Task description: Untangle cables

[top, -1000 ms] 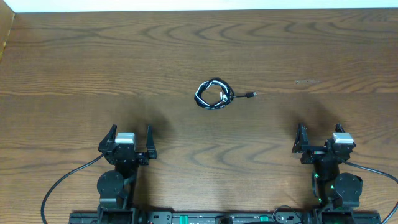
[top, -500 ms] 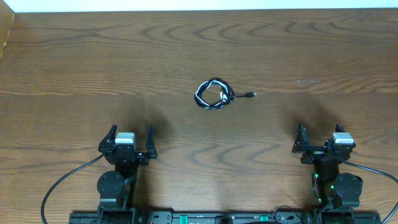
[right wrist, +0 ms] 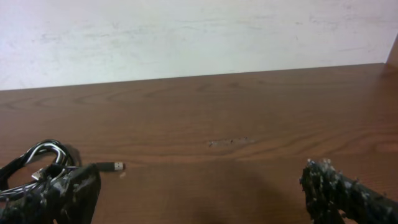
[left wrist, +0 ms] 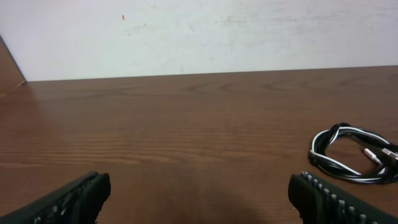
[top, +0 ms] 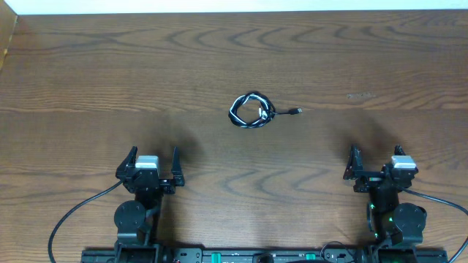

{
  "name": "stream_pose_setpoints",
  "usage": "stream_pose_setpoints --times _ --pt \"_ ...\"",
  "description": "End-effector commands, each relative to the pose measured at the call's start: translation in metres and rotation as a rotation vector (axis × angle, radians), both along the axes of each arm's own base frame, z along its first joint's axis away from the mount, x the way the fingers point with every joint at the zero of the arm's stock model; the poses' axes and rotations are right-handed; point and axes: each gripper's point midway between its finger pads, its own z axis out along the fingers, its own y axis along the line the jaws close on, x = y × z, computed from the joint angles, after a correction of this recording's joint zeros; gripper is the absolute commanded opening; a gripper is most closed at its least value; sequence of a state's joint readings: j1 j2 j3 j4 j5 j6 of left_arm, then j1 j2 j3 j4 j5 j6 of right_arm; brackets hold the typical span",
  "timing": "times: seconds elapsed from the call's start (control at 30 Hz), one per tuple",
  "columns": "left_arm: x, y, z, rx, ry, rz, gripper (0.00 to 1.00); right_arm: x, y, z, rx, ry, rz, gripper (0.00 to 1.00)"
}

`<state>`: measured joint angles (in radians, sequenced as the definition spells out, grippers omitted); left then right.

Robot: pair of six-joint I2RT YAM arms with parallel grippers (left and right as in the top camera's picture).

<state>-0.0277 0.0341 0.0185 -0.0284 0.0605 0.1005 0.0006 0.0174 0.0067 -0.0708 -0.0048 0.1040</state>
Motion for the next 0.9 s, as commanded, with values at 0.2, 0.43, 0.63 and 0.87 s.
stream_pose_setpoints --times 0.2,0.43,0.63,0.87 --pt "-0.001 0.003 -0.017 -0.01 0.056 0.016 0.97 0.0 0.004 -0.002 0.015 0.006 0.018 0.99" --pt "-0.001 0.003 -0.016 -0.009 0.053 0.016 0.97 0.0 0.004 -0.001 0.015 0.005 0.018 0.99" --pt "-0.001 0.003 -0.015 -0.01 0.048 0.015 0.97 0.0 0.006 -0.001 0.016 0.002 0.027 0.99" --pt "-0.001 0.003 0.015 -0.013 -0.026 0.015 0.97 -0.002 0.014 0.011 0.019 -0.022 0.074 0.99"
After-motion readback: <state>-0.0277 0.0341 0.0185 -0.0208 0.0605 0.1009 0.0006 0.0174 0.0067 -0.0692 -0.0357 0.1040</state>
